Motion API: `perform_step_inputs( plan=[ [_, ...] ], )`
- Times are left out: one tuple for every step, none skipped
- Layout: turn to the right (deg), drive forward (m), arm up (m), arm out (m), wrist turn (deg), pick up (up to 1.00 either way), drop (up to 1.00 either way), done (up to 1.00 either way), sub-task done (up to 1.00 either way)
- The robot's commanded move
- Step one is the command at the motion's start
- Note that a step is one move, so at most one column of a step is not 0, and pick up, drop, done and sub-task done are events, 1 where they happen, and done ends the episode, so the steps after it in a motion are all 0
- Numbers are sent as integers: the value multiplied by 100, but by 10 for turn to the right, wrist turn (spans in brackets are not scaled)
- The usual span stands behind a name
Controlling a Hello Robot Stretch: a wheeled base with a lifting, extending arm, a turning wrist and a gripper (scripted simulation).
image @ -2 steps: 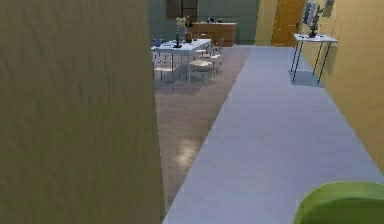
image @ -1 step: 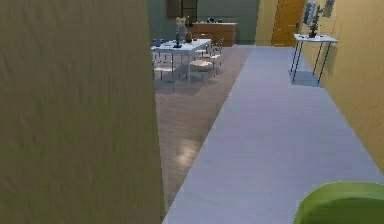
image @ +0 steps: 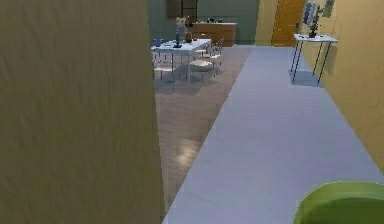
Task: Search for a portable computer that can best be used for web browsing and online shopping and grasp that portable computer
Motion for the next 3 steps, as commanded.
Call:
perform_step_inputs(
  plan=[
    [0,0,0,0,450,0,0,0,0],
    [0,0,0,0,450,0,0,0,0],
    [0,0,0,0,450,0,0,0,0]
  ],
)
